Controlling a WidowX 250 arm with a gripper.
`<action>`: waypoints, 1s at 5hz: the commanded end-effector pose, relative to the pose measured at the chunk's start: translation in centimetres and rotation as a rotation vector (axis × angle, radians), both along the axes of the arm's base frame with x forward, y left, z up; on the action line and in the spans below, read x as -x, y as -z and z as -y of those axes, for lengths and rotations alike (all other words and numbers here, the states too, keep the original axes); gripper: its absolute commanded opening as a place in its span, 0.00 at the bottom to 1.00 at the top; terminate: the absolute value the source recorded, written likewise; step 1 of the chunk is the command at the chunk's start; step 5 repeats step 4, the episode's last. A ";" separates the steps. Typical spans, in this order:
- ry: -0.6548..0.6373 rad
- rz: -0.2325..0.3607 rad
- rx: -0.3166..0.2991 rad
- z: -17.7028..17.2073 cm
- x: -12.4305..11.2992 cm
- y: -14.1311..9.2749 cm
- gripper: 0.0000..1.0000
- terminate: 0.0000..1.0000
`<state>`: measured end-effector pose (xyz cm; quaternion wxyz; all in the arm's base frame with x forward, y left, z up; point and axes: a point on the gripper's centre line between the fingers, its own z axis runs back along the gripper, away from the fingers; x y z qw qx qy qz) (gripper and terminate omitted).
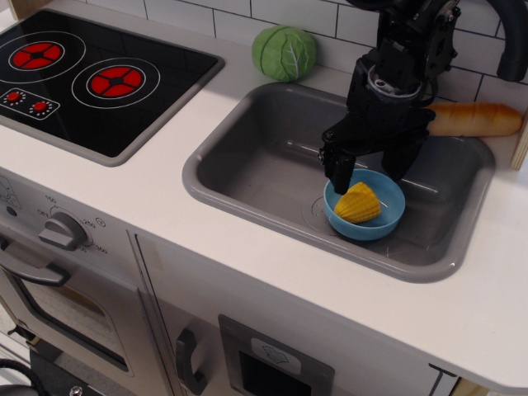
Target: Put corn in bowl sink
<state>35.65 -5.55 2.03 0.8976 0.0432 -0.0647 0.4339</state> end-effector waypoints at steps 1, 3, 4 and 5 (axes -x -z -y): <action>0.056 0.094 0.027 0.3 -0.5 -3.9 1.00 0.00; 0.174 0.113 0.018 -0.2 -0.2 -5.9 1.00 0.00; 0.174 0.113 0.018 -0.2 -0.2 -5.9 1.00 1.00; 0.174 0.113 0.018 -0.2 -0.2 -5.9 1.00 1.00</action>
